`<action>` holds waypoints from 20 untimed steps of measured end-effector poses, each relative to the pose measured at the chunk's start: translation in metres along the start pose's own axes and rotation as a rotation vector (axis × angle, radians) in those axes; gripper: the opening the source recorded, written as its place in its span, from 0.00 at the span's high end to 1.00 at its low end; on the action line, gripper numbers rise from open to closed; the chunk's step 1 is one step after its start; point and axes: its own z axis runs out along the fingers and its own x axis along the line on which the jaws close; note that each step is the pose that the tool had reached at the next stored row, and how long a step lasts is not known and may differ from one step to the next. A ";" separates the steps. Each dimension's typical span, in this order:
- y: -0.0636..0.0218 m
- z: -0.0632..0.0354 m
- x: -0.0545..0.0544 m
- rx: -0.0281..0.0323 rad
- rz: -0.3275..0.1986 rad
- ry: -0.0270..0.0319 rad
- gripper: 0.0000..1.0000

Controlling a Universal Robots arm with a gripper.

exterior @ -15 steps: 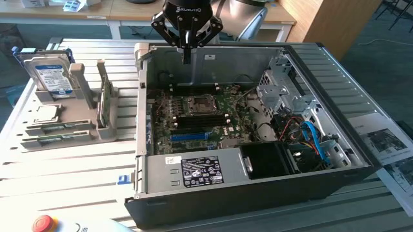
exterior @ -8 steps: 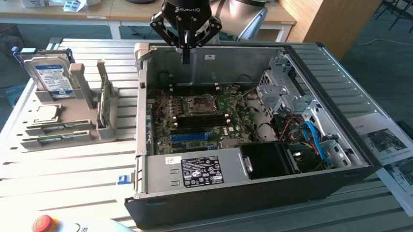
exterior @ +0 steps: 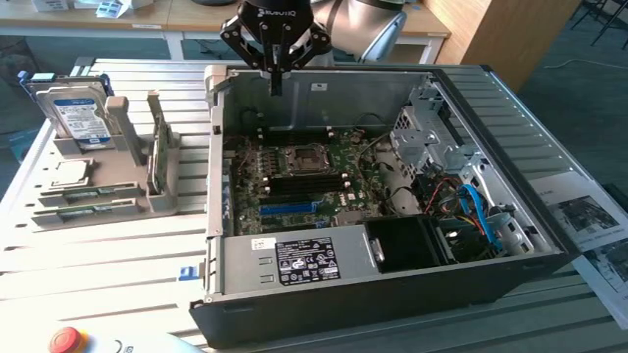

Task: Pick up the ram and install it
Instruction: 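Reach for the ram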

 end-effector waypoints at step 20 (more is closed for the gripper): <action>0.0061 0.0002 0.036 0.0000 0.000 0.0000 0.89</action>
